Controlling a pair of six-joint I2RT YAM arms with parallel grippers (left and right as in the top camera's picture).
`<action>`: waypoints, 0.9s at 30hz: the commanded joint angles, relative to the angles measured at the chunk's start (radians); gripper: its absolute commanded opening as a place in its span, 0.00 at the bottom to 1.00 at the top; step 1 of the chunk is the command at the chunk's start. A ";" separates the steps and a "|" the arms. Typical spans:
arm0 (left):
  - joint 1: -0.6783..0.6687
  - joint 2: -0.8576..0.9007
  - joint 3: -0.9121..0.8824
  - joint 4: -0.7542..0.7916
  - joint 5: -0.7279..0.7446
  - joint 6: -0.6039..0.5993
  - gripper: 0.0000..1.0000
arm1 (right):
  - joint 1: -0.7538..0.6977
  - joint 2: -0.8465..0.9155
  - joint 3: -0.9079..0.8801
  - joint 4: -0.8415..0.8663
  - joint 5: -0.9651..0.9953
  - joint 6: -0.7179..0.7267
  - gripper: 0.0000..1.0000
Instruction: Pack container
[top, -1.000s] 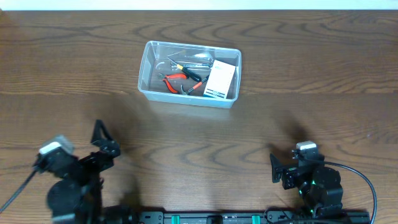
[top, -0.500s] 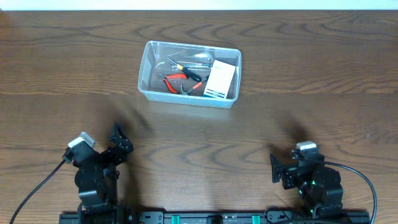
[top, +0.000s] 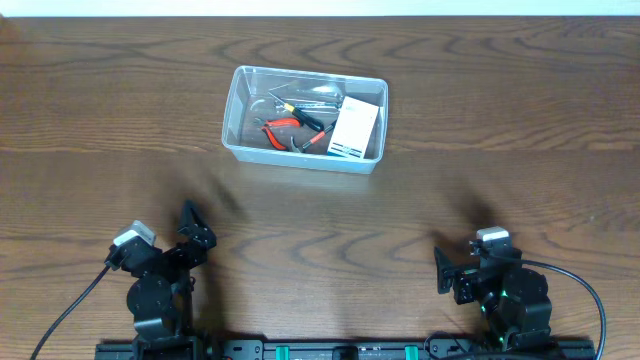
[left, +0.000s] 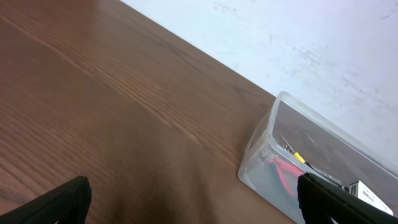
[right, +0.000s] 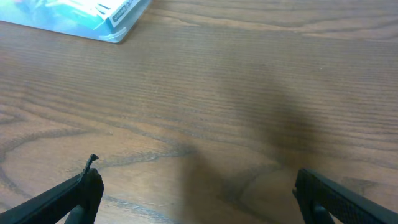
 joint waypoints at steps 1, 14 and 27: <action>-0.023 -0.009 -0.026 -0.002 -0.012 -0.001 0.98 | -0.008 -0.010 -0.010 0.003 -0.008 0.017 0.99; -0.032 -0.007 -0.031 0.001 -0.011 -0.002 0.98 | -0.008 -0.010 -0.011 0.003 -0.008 0.017 0.99; -0.032 -0.007 -0.031 0.001 -0.011 -0.001 0.98 | -0.009 -0.010 -0.011 0.003 -0.008 0.017 0.99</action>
